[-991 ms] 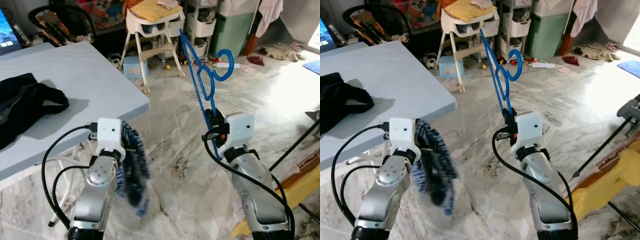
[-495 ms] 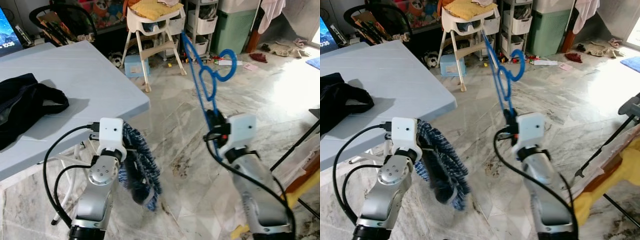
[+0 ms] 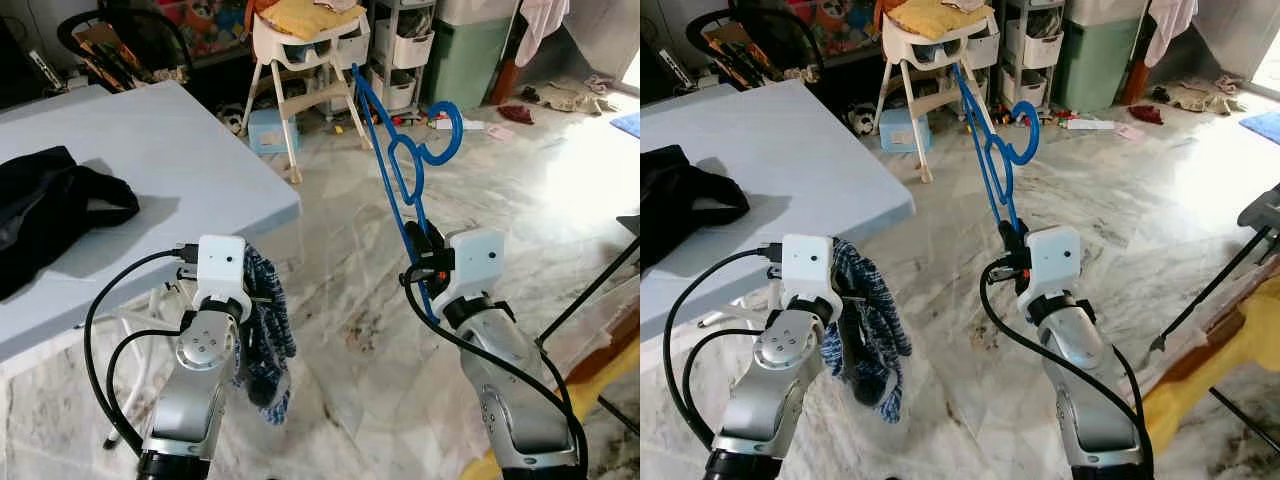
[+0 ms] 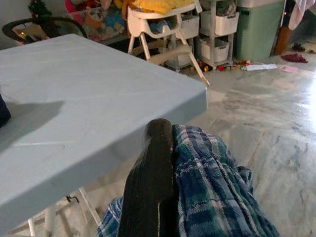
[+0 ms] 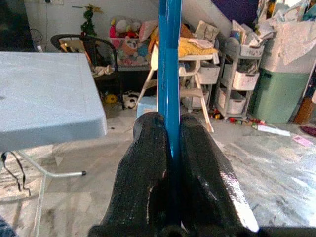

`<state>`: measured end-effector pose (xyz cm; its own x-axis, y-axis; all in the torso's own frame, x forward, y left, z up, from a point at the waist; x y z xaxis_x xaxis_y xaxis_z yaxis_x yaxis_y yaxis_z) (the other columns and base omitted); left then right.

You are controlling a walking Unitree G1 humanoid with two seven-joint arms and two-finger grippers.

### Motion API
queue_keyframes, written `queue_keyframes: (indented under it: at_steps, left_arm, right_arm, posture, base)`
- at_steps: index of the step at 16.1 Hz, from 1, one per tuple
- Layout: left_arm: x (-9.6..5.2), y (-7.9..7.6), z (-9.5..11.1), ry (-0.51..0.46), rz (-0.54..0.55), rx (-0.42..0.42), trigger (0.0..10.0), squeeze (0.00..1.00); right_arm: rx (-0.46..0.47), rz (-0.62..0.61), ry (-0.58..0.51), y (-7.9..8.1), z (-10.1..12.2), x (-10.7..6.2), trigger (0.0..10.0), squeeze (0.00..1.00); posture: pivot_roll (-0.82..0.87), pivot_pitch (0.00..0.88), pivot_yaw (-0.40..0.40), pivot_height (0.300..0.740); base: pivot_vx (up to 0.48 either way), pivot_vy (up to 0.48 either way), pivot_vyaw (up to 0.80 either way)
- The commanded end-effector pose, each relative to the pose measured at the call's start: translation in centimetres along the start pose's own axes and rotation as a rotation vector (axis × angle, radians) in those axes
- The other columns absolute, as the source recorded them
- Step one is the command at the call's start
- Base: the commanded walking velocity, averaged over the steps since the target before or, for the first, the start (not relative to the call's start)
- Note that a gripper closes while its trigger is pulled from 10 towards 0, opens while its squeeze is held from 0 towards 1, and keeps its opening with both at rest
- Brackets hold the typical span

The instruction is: Hang hanger

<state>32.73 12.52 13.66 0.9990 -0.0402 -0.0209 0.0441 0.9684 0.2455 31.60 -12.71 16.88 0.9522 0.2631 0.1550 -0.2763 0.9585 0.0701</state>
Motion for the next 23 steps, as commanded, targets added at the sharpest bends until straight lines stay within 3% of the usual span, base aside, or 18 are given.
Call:
queue_keyframes:
  at_steps: [1,16,23]
  left_arm:
    - [0.04,0.03,-0.25,0.013,0.000,0.009,10.0,0.00]
    - [0.60,-0.42,-0.17,0.010,-0.013,0.002,10.0,0.00]
    - [0.76,0.32,-0.52,0.024,0.036,0.015,10.0,0.00]
  right_arm:
    - [-0.005,-0.003,-0.011,-0.01,0.46,-0.07,10.0,0.00]
    - [-0.009,-0.009,-0.025,-0.23,0.80,0.33,10.0,0.00]
    - [-0.004,-0.008,-0.022,-0.24,0.72,0.28,10.0,0.00]
  posture:
    - [-0.11,0.070,0.044,0.740]
    - [-0.12,0.048,0.047,0.740]
    - [-0.12,0.047,0.047,0.740]
  base:
    - [-0.300,0.000,0.00]
    - [-0.280,0.000,0.00]
    - [0.000,0.000,0.00]
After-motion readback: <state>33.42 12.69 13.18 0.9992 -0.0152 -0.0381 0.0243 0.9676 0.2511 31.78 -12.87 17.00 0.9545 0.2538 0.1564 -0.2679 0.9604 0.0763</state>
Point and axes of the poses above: a point about 5 cm out from each wrist's last joint towards the gripper, its own x axis pointing out of the wrist towards the gripper, its own z axis along the axis of the wrist's last joint, y = z × x, the point moved 3 cm from there along x, pointing out of the wrist towards the gripper, and after that the axes turned 9 degrees about x, right-handed, at the moved point
